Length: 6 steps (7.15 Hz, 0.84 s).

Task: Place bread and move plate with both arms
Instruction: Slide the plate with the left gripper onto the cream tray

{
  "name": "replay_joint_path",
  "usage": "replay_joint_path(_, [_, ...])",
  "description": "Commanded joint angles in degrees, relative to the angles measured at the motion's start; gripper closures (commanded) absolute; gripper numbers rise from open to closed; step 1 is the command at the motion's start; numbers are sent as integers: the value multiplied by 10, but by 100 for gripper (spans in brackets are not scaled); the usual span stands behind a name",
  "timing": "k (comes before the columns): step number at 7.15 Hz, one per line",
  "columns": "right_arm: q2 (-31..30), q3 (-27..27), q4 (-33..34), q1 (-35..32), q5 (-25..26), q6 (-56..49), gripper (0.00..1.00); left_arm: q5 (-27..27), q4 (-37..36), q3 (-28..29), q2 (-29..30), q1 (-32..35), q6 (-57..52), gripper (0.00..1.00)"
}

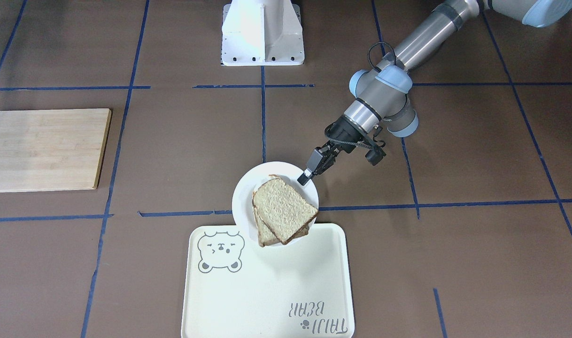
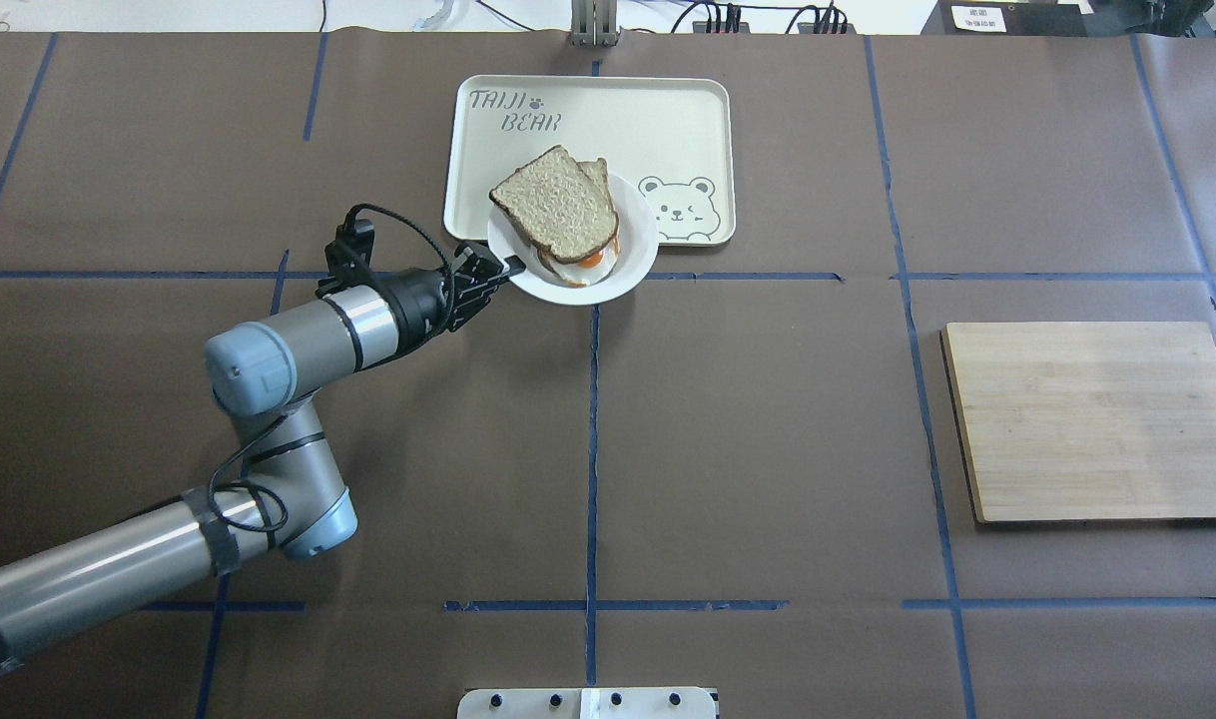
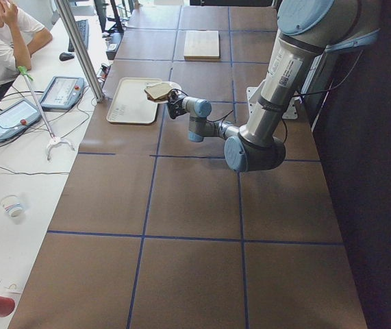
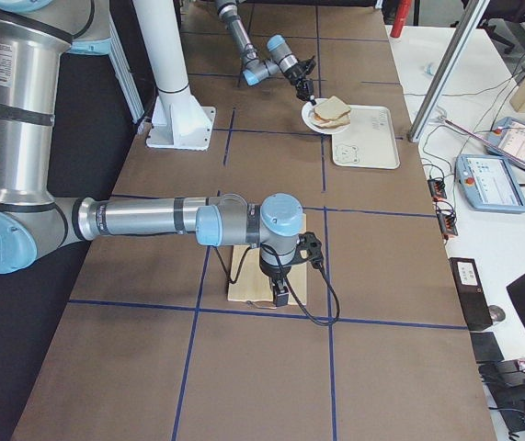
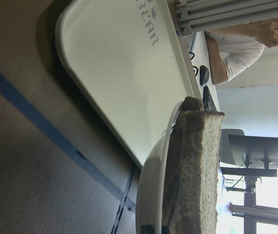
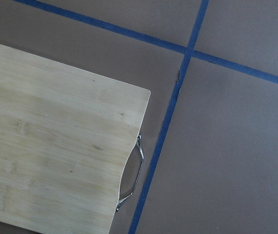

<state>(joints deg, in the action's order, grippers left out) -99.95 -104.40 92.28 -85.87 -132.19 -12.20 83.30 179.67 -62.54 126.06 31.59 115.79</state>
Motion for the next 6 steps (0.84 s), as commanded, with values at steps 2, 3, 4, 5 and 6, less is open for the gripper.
replay_joint_path(2, [0,1,0,0,0,1,0,-9,-5,247,175,35,29,100])
replay_joint_path(3, [0,1,0,0,0,2,0,-16,-7,290,202,37,30,100])
replay_joint_path(4, [0,2,0,0,0,2,0,-15,-9,295,205,43,30,92])
replay_joint_path(5, [0,2,0,0,1,2,0,-4,-26,291,205,54,18,3])
replay_joint_path(6, [1,2,0,0,0,2,0,46,-51,270,203,78,-17,0])
